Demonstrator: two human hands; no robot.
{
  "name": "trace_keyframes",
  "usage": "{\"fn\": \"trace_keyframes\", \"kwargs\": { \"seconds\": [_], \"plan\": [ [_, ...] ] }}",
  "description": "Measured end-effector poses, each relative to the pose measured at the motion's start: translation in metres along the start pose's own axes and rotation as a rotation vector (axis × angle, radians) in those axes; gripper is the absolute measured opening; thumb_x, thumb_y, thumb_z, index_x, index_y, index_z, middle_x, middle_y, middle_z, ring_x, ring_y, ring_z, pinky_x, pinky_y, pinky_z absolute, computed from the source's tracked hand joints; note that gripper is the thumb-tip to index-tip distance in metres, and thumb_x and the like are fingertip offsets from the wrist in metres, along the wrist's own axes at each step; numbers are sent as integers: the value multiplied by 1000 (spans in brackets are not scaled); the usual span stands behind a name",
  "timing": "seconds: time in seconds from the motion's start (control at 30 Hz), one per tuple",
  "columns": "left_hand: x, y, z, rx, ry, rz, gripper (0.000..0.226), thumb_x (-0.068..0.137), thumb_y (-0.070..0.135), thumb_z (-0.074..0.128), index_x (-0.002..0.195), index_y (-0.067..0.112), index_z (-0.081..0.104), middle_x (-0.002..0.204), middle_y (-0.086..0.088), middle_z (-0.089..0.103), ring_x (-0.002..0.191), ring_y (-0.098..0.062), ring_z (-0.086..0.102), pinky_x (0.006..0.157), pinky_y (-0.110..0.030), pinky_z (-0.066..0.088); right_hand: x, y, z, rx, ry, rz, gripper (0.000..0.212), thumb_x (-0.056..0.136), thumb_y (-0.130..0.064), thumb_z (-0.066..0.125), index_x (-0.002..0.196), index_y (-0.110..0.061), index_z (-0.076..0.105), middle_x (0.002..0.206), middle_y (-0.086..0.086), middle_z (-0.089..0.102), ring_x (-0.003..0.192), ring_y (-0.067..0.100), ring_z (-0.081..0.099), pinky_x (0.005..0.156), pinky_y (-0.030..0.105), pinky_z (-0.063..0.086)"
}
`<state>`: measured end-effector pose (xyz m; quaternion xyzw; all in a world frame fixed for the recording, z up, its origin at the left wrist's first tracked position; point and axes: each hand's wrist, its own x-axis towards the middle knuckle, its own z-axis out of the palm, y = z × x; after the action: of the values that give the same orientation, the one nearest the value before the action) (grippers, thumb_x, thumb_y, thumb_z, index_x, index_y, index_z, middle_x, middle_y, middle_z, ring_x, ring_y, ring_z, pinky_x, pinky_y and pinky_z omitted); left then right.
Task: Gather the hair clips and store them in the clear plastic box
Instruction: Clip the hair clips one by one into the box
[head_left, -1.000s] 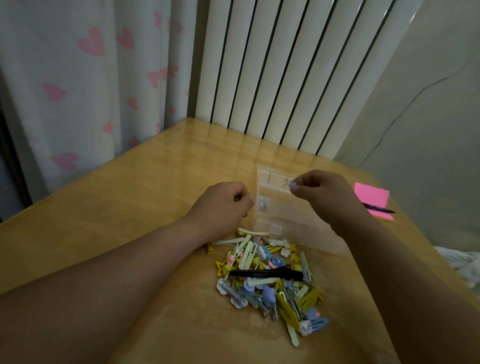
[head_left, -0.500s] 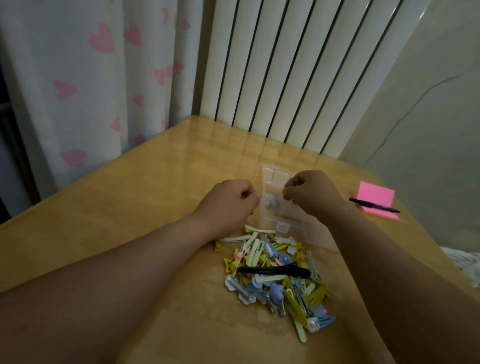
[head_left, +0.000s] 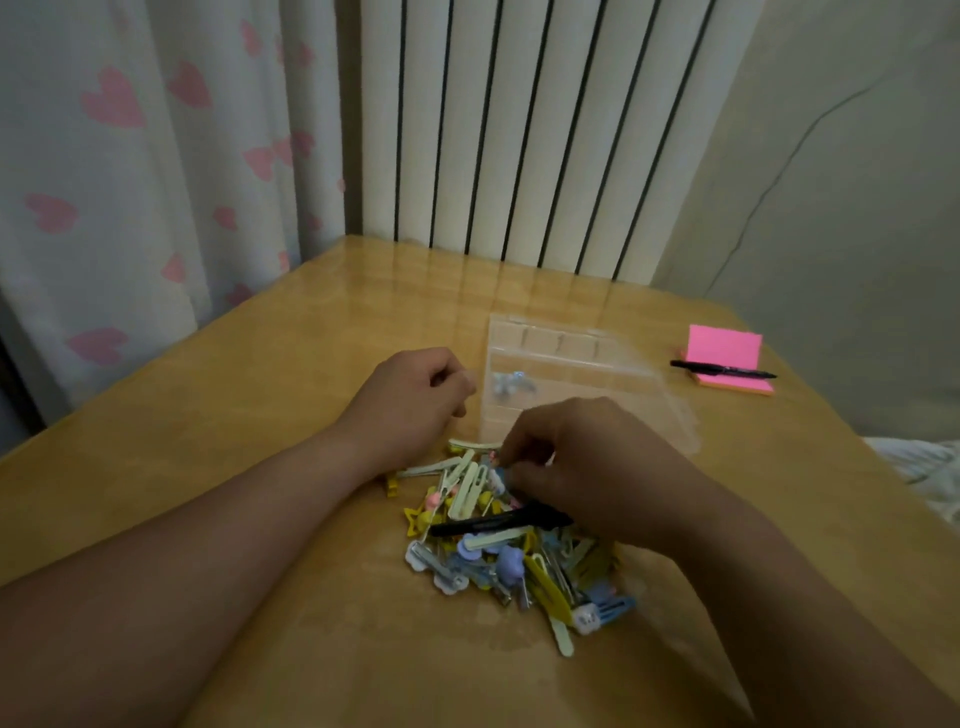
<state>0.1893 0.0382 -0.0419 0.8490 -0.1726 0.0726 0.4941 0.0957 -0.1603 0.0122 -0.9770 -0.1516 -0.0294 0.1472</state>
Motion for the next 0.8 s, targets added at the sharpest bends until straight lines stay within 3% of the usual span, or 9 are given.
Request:
{"fn": "trace_keyframes", "kwargs": {
  "seconds": [0.2, 0.6, 0.8],
  "plan": [
    [1, 0, 1, 19, -9, 5, 22, 104, 31, 61, 87, 24, 74, 78, 8, 76, 73, -8, 68, 77, -38, 58, -1, -5, 2, -116, -46, -22, 28, 99, -45, 64, 123, -36, 74, 113, -14, 75, 97, 10, 68, 79, 33, 59],
    [-2, 4, 0, 6, -1, 1, 21, 104, 27, 62, 88, 22, 75, 76, 6, 75, 70, -5, 67, 74, -33, 56, 0, -7, 3, -40, -116, 73, 31, 90, -41, 76, 119, -33, 70, 110, -11, 69, 100, 14, 63, 84, 37, 57],
    [-2, 3, 0, -10, -14, 0, 20, 103, 28, 62, 88, 21, 74, 78, 5, 75, 73, -9, 67, 76, -36, 56, 1, 2, -2, 1, -36, 100, 10, 96, -32, 66, 103, -33, 73, 98, -14, 68, 88, 7, 63, 78, 33, 58]
  ]
}}
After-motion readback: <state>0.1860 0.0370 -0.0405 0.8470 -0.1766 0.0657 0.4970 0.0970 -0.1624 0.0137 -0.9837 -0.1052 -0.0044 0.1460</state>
